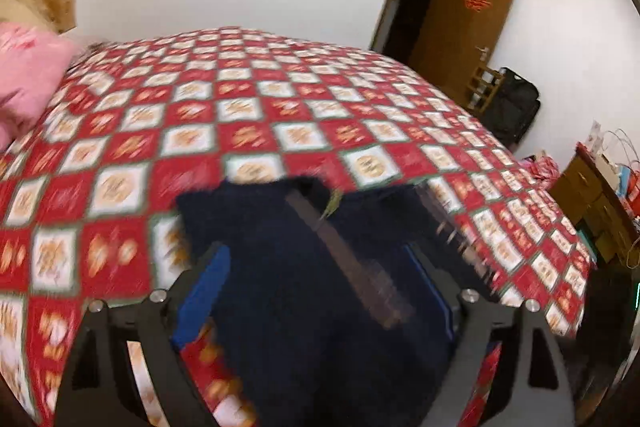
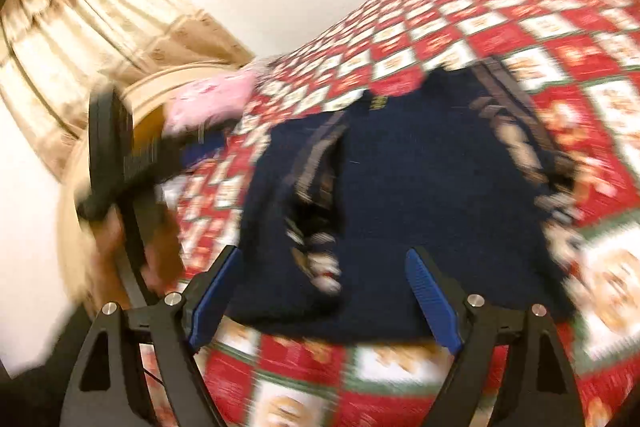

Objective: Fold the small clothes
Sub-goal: 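Lift and fold the navy sweater over with both tools toward the collar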

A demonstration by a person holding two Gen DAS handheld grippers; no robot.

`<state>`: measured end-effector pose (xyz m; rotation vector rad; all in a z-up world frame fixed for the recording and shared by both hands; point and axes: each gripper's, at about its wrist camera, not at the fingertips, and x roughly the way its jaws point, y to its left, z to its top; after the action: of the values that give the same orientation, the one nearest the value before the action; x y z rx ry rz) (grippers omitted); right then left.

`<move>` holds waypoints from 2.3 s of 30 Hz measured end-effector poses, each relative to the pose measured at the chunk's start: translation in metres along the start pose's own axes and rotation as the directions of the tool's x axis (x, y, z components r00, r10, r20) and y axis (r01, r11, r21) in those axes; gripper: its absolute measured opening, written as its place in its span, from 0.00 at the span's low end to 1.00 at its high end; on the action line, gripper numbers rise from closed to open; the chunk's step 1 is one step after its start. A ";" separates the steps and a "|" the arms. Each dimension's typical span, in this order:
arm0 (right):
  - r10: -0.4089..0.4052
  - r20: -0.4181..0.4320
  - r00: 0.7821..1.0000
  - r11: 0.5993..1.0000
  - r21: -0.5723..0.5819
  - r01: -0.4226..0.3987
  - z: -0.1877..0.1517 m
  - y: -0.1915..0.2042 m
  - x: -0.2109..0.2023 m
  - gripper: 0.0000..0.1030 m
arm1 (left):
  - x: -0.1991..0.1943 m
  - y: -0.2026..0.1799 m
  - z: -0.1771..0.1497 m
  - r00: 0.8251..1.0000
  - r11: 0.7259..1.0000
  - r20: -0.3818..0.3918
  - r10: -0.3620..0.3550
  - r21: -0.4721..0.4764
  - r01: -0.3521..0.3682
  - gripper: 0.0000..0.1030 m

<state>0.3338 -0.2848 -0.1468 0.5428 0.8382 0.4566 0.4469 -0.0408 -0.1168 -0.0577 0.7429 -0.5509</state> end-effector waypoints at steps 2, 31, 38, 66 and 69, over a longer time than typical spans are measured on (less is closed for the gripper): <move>0.027 -0.036 0.999 0.999 0.025 -0.026 0.020 0.001 0.022 0.82 | -0.006 0.023 -0.026 1.000 0.999 -0.018 0.002 -0.045 -0.003 0.87; -0.341 -0.117 0.933 0.940 -0.042 0.338 0.096 -0.082 0.054 0.18 | 0.067 -0.103 -0.068 0.968 0.994 -0.227 -0.105 -0.014 0.105 1.00; -0.287 -0.086 0.954 0.955 0.044 0.292 0.092 -0.109 0.011 0.24 | 0.064 -0.098 -0.073 0.970 0.995 -0.235 -0.058 0.061 0.074 1.00; -0.347 -0.038 0.937 0.936 0.055 0.349 0.102 -0.114 -0.003 0.57 | 0.076 -0.083 -0.086 0.973 0.999 -0.227 -0.050 -0.005 0.050 1.00; -0.250 -0.017 0.968 0.968 0.034 0.250 0.073 -0.093 -0.040 0.57 | 0.072 -0.078 -0.090 0.973 0.998 -0.224 -0.055 -0.025 0.050 1.00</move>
<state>0.3835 -0.3988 -0.1408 0.4598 0.9146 0.2140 0.3959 -0.1310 -0.2100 -0.0330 0.9697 -0.6071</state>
